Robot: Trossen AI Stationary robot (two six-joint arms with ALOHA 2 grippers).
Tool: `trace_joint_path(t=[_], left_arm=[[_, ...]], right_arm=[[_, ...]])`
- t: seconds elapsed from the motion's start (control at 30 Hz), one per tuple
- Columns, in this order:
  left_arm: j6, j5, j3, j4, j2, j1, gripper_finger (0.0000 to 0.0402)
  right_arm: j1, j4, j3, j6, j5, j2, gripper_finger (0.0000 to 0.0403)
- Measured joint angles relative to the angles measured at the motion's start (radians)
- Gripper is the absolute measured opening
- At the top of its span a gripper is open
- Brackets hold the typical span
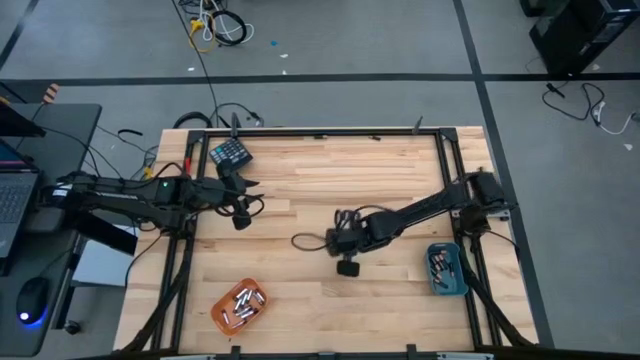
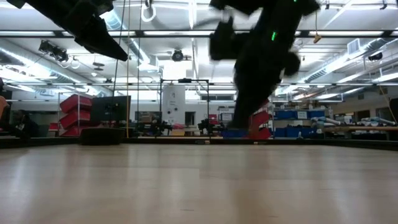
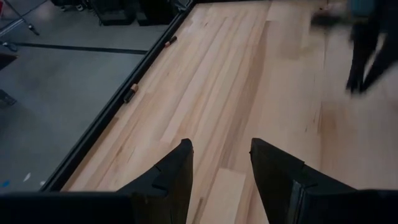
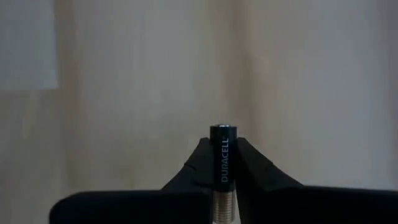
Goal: Sort batteries
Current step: Put the black battery into the blue bin
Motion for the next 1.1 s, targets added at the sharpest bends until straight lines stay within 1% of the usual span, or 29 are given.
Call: trace_joint_path(t=[0.1, 0.2, 0.33, 0.47, 0.53, 0.67, 0.83, 0.9, 0.97, 1.03, 1.1], left_arm=[[0.0, 0.0, 0.0, -0.005, 0.0, 0.0, 0.0158], [0.0, 0.0, 0.0, -0.005, 0.0, 0.0, 0.0158], [0.024, 0.0, 0.0, -0.006, 0.0, 0.0, 0.0158], [0.053, -0.001, 0.0, -0.003, 0.0, 0.0, 0.0158], [0.07, -0.001, 0.0, 0.007, 0.0, 0.0, 0.0158], [0.09, -0.001, 0.0, 0.023, 0.0, 0.0, 0.0158], [0.098, -0.001, 0.0, 0.014, 0.0, 0.0, 0.0158], [0.098, -0.001, 0.0, 0.014, 0.0, 0.0, 0.0158], [0.099, -0.001, 0.0, 0.016, 0.0, 0.0, 0.0158], [0.101, -0.001, 0.0, 0.018, 0.0, 0.0, 0.0158], [0.101, -0.001, 0.0, 0.022, 0.0, 0.0, 0.0158]], right_arm=[[0.0, -0.176, 0.004, 0.127, 0.008, -0.114, 0.0024], [0.021, -0.425, 0.002, 0.311, 0.019, -0.233, 0.0024], [0.107, -0.73, 0.003, 0.667, 0.088, -0.414, 0.0024], [0.238, -0.89, -0.008, 1.07, 0.119, -0.556, 0.0024], [0.306, -0.909, -0.049, 1.235, 0.12, -0.602, 0.0024], [0.435, -0.86, -0.19, 1.479, 0.099, -0.653, 0.0024], [0.576, -0.712, -0.348, 1.731, 0.015, -0.667, 0.0024], [0.618, -0.665, -0.382, 1.804, -0.007, -0.662, 0.0024], [0.65, -0.658, -0.402, 1.858, -0.041, -0.647, 0.0028], [0.668, -0.649, -0.409, 1.902, -0.045, -0.638, 0.0046], [0.674, -0.644, -0.409, 1.917, -0.039, -0.637, 0.0073]])
